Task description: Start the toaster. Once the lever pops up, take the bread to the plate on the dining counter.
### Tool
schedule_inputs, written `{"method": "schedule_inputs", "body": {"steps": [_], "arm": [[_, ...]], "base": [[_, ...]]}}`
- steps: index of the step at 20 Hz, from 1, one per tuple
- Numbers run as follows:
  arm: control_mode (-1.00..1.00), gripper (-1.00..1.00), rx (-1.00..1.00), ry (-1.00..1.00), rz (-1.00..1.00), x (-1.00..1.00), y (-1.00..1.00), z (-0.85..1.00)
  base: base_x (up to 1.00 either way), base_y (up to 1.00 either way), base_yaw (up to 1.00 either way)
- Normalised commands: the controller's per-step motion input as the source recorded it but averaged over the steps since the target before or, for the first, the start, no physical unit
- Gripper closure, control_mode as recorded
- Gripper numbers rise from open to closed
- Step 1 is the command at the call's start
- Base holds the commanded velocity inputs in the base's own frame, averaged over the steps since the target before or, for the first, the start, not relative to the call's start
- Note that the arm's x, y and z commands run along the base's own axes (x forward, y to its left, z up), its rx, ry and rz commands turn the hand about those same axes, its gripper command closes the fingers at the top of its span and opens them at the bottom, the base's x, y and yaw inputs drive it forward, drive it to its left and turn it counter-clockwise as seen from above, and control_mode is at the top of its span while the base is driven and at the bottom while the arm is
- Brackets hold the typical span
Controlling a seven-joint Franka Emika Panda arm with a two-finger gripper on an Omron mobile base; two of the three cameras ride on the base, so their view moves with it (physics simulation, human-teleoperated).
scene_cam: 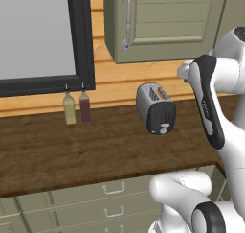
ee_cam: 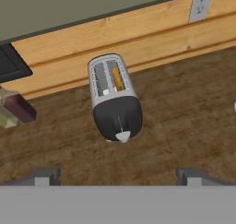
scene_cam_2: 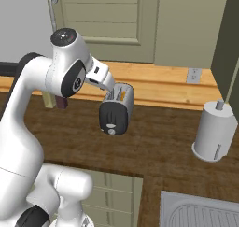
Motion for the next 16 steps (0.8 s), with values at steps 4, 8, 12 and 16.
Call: {"method": "schedule_inputs", "body": {"steps": [4, 8, 12, 16], "arm": [[-1.0, -1.0, 0.0, 0.0, 0.0, 0.0, 0.0, 0.0], [-1.0, -1.0, 0.0, 0.0, 0.0, 0.0, 0.0, 0.0], [-1.0, -1.0, 0.0, 0.0, 0.0, 0.0, 0.0, 0.0], [-1.0, -1.0, 0.0, 0.0, 0.0, 0.0, 0.0, 0.0]], "base": [[0.0, 0.0, 0.0], [0.0, 0.0, 0.0], [0.0, 0.0, 0.0], [0.0, 0.0, 0.0]]}}
